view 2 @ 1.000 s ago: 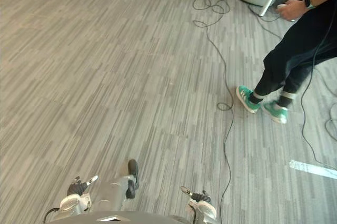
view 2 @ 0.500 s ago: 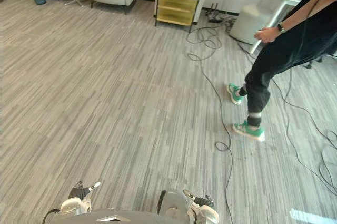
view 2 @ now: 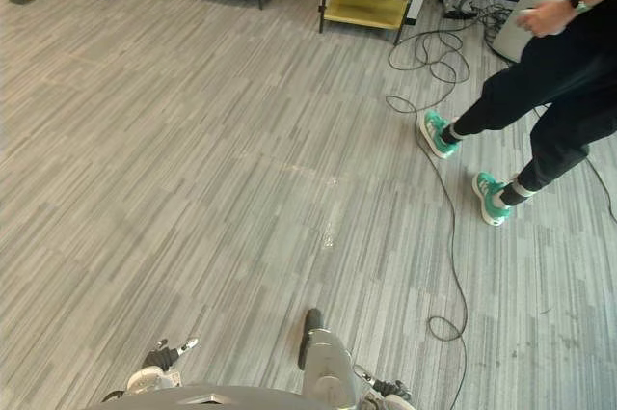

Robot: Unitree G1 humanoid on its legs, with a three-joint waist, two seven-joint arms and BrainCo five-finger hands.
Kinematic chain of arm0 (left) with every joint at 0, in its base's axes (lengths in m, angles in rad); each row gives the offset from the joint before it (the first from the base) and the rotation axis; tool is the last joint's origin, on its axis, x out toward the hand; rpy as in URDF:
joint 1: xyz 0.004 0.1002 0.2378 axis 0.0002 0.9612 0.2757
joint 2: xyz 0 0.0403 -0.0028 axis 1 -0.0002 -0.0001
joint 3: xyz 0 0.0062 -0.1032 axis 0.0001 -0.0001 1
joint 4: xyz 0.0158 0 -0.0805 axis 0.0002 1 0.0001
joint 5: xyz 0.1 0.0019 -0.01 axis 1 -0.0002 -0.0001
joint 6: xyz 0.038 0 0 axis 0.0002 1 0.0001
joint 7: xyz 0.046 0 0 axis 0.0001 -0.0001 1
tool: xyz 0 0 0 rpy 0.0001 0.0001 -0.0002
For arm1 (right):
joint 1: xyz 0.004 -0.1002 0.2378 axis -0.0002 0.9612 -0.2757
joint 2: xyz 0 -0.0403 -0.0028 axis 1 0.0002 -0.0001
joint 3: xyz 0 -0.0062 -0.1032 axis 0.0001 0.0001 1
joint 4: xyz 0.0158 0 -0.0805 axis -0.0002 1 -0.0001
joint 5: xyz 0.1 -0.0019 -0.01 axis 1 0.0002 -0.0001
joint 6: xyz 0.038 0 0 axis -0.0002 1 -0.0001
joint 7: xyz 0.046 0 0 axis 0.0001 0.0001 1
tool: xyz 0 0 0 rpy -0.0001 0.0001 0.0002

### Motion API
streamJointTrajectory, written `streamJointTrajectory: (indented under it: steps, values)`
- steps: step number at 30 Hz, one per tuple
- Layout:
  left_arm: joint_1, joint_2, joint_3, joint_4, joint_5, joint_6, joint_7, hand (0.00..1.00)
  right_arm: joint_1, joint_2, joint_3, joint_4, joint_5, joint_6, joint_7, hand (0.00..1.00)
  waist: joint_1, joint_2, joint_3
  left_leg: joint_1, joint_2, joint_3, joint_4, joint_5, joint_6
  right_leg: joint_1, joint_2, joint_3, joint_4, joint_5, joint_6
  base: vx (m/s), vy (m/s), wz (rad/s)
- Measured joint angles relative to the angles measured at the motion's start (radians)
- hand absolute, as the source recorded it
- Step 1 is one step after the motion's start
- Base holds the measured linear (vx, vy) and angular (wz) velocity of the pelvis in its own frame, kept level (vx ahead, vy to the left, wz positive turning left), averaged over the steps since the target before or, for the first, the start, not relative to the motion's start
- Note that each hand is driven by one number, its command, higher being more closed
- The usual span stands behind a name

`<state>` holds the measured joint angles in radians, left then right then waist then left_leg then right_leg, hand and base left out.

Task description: Pick up cushions and gather them together orderly.

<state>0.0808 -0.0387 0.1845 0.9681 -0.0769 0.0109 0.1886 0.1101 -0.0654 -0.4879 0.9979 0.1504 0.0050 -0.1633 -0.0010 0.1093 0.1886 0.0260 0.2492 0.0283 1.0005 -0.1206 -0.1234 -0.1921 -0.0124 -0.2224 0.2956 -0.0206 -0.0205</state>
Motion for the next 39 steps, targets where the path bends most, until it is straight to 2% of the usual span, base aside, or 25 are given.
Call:
streamJointTrajectory:
  steps: [2, 4, 7, 8, 10, 11, 13, 14, 16, 18, 19, 21, 22, 24, 27, 28, 29, 30, 31, 32, 33, 34, 36, 38, 39]
  values:
    - [0.0, 0.005, -0.001, -0.026, -0.005, -0.001, 0.0, 0.0, 0.004, -0.013, 0.018, 0.004, 0.001, 0.0, -0.001, 0.0, 0.025, -0.004, 0.01, -0.095, 0.025, 0.092, 0.161, -0.038, 0.05, 0.14, 0.019, 0.017, -0.079, -0.03, -0.015, 0.55, -0.146, -0.19]
    - [0.002, 0.008, -0.001, -0.046, -0.01, -0.002, -0.001, 0.0, 0.001, -0.018, 0.03, 0.004, 0.002, 0.0, 0.0, 0.0, 0.036, -0.007, 0.012, -0.166, 0.013, 0.142, 0.139, -0.056, 0.064, 0.208, 0.018, 0.041, -0.135, -0.044, -0.007, 0.33, -0.024, -0.29]
    - [0.003, 0.009, 0.003, -0.079, -0.031, -0.009, -0.002, 0.0, -0.04, -0.018, 0.035, 0.004, 0.011, 0.003, 0.001, 0.0, 0.06, -0.012, 0.016, -0.282, -0.009, 0.206, -0.063, -0.115, 0.073, 0.295, 0.005, 0.082, -0.213, -0.054, 0.011, 0.38, 0.089, -0.39]
    - [0.003, 0.012, 0.0, -0.088, -0.031, -0.009, -0.003, 0.0, -0.047, -0.012, 0.035, 0.005, 0.011, 0.003, 0.001, 0.0, 0.063, -0.023, 0.019, -0.286, -0.05, 0.22, -0.276, -0.109, 0.068, 0.314, -0.021, 0.085, -0.219, -0.071, 0.037, 0.38, 0.175, -0.21]
    - [0.008, 0.011, -0.01, -0.089, -0.029, -0.01, -0.004, 0.0, -0.049, -0.014, 0.036, 0.003, 0.01, 0.003, 0.002, 0.0, 0.067, -0.016, 0.019, -0.26, -0.088, 0.216, -0.609, -0.036, 0.05, 0.335, -0.037, 0.1, -0.219, -0.1, 0.072, 0.39, 0.22, -0.23]
    - [0.005, 0.014, -0.009, -0.09, -0.032, -0.011, -0.007, 0.0, -0.051, -0.01, 0.035, 0.005, 0.01, 0.005, 0.002, 0.0, 0.092, -0.031, 0.021, -0.218, -0.128, 0.225, -0.711, 0.107, 0.093, 0.367, -0.065, 0.127, -0.228, -0.118, 0.093, 0.46, 0.226, -0.08]
    - [0.002, 0.033, -0.03, -0.091, -0.019, -0.012, -0.009, 0.0, -0.048, 0.017, 0.048, 0.005, 0.008, 0.011, 0.003, 0.0, 0.088, -0.051, 0.005, -0.224, -0.158, 0.228, -0.679, 0.078, 0.116, 0.39, -0.07, 0.128, -0.263, -0.084, 0.074, 0.48, 0.177, 0.15]
    - [-0.006, 0.047, -0.023, -0.09, -0.017, -0.012, -0.01, 0.0, -0.058, 0.023, 0.054, 0.007, 0.008, 0.013, 0.004, 0.0, 0.093, -0.052, 0.008, -0.256, -0.152, 0.219, -0.594, 0.033, 0.137, 0.413, -0.069, 0.128, -0.29, -0.044, 0.087, 0.45, 0.18, 0.26]
    - [-0.01, 0.057, -0.006, -0.072, -0.018, -0.01, -0.012, 0.0, -0.064, 0.022, 0.053, 0.006, 0.003, 0.014, 0.004, 0.0, 0.099, -0.063, 0.006, -0.239, -0.169, 0.219, -0.55, 0.016, 0.151, 0.436, -0.096, 0.135, -0.265, -0.024, 0.092, 0.38, 0.196, 0.18]
    - [-0.002, 0.065, -0.009, -0.049, -0.017, -0.007, -0.009, 0.0, -0.062, 0.017, 0.054, 0.002, 0.0, 0.01, 0.004, 0.0, 0.108, -0.07, -0.008, -0.178, -0.201, 0.212, -0.593, -0.036, 0.176, 0.385, -0.12, 0.17, -0.099, -0.05, 0.13, 0.3, 0.167, -0.17]
    - [0.009, 0.068, -0.019, -0.033, -0.019, -0.001, -0.008, 0.0, -0.068, 0.008, 0.055, 0.001, -0.001, 0.002, 0.006, 0.0, 0.101, -0.063, -0.024, -0.135, -0.217, 0.218, -0.645, -0.093, 0.171, 0.288, -0.136, 0.2, 0.132, -0.106, 0.209, 0.31, 0.157, -0.25]
    - [0.016, 0.116, -0.067, -0.027, -0.017, 0.011, -0.006, 0.0, -0.053, 0.027, 0.079, 0.0, 0.009, 0.003, 0.011, 0.0, 0.081, -0.109, -0.006, -0.053, -0.263, 0.224, -0.684, -0.103, 0.174, 0.105, -0.17, 0.228, 0.589, -0.084, 0.31, 0.29, 0.097, 0.03]
    - [0.024, 0.124, -0.075, -0.026, -0.017, 0.011, -0.005, 0.0, -0.052, 0.028, 0.077, -0.004, 0.007, -0.002, 0.009, 0.0, 0.079, -0.114, -0.003, -0.026, -0.273, 0.224, -0.698, -0.107, 0.177, 0.077, -0.186, 0.195, 0.66, -0.084, 0.303, 0.33, 0.046, 0.12]
    - [0.029, 0.134, -0.095, -0.014, -0.017, 0.017, -0.005, 0.0, -0.052, 0.014, 0.079, 0.0, 0.0, -0.001, 0.008, 0.0, 0.072, -0.113, 0.001, 0.086, -0.283, 0.219, -0.769, -0.11, 0.179, 0.032, -0.247, 0.019, 0.753, -0.151, 0.191, 0.29, 0.024, 0.02]
    - [0.031, 0.136, -0.104, -0.014, -0.017, 0.017, -0.004, 0.0, -0.052, 0.016, 0.072, 0.001, 0.0, -0.001, 0.009, 0.0, 0.065, -0.109, 0.003, 0.148, -0.263, 0.198, -0.802, -0.11, 0.179, 0.011, -0.225, -0.064, 0.657, -0.228, 0.148, 0.27, -0.062, 0.18]
    - [0.03, 0.135, -0.108, -0.014, -0.017, 0.017, -0.004, 0.0, -0.055, 0.015, 0.068, 0.0, 0.0, -0.001, 0.009, 0.0, 0.045, -0.103, 0.006, 0.17, -0.242, 0.171, -0.817, -0.11, 0.179, -0.008, -0.195, -0.095, 0.531, -0.255, 0.114, 0.33, -0.185, 0.55]
    - [0.024, 0.129, -0.109, -0.015, -0.014, 0.017, -0.005, 0.0, -0.058, 0.015, 0.053, -0.001, 0.0, -0.001, 0.009, 0.0, 0.035, -0.092, 0.012, 0.187, -0.214, 0.153, -0.833, -0.11, 0.178, -0.022, -0.145, -0.086, 0.323, -0.235, 0.093, 0.32, -0.198, 0.55]
    - [0.024, 0.127, -0.108, -0.015, -0.011, 0.017, -0.005, 0.0, -0.057, 0.014, 0.051, 0.0, 0.0, -0.001, 0.009, 0.0, 0.034, -0.09, 0.013, 0.195, -0.205, 0.148, -0.842, -0.109, 0.177, -0.022, -0.128, -0.078, 0.239, -0.211, 0.092, 0.32, -0.215, 0.38]
    - [0.026, 0.129, -0.105, -0.015, -0.003, 0.016, -0.005, 0.0, -0.052, 0.015, 0.052, 0.001, 0.0, 0.0, 0.009, 0.0, 0.035, -0.095, 0.013, 0.206, -0.2, 0.138, -0.861, -0.109, 0.174, -0.023, -0.104, -0.035, 0.079, -0.14, 0.1, 0.21, -0.16, 0.31]
    - [0.031, 0.135, -0.098, -0.015, 0.003, 0.012, -0.007, 0.0, -0.04, 0.019, 0.053, 0.004, 0.0, 0.001, 0.009, 0.0, 0.035, -0.112, 0.009, 0.226, -0.209, 0.127, -0.887, -0.114, 0.141, -0.018, -0.098, 0.035, -0.096, -0.035, 0.127, 0.38, -0.307, 0.45]
    - [0.03, 0.136, -0.084, -0.006, 0.004, 0.011, -0.008, 0.0, -0.03, 0.019, 0.051, 0.014, 0.0, 0.004, 0.009, 0.0, 0.032, -0.13, 0.01, 0.258, -0.216, 0.097, -0.902, -0.142, 0.094, -0.019, -0.101, 0.07, -0.103, 0.119, 0.11, 0.33, -0.293, 0.39]
    - [0.029, 0.125, -0.073, 0.007, 0.004, 0.011, -0.008, 0.0, -0.032, 0.017, 0.042, 0.019, 0.0, 0.005, 0.01, 0.0, 0.032, -0.108, 0.015, 0.267, -0.204, 0.091, -0.903, -0.149, 0.086, -0.021, -0.086, 0.072, -0.076, 0.11, 0.078, 0.39, -0.329, 0.2]
    - [0.041, 0.085, -0.046, 0.025, 0.004, 0.012, -0.008, 0.0, -0.031, -0.003, 0.014, 0.02, 0.0, 0.006, 0.009, 0.0, 0.033, -0.061, 0.009, 0.27, -0.16, 0.078, -0.885, -0.153, 0.08, -0.02, -0.049, 0.051, -0.051, 0.056, 0.061, 0.24, -0.178, 0.0]
    - [0.041, 0.076, -0.029, 0.026, 0.004, 0.012, -0.01, 0.0, -0.029, -0.001, -0.006, 0.023, 0.0, 0.004, 0.009, 0.0, 0.036, -0.049, 0.002, 0.221, -0.133, 0.064, -0.761, -0.15, 0.074, 0.001, -0.032, 0.036, -0.048, 0.025, 0.046, 0.28, -0.22, 0.14]
    - [0.039, 0.071, -0.029, 0.025, 0.004, 0.011, -0.016, 0.0, -0.02, -0.001, -0.008, 0.028, 0.0, 0.003, 0.009, 0.0, 0.033, -0.048, 0.001, 0.156, -0.109, 0.039, -0.597, -0.145, 0.039, 0.048, -0.022, 0.015, -0.083, 0.018, 0.038, 0.3, -0.242, 0.28]
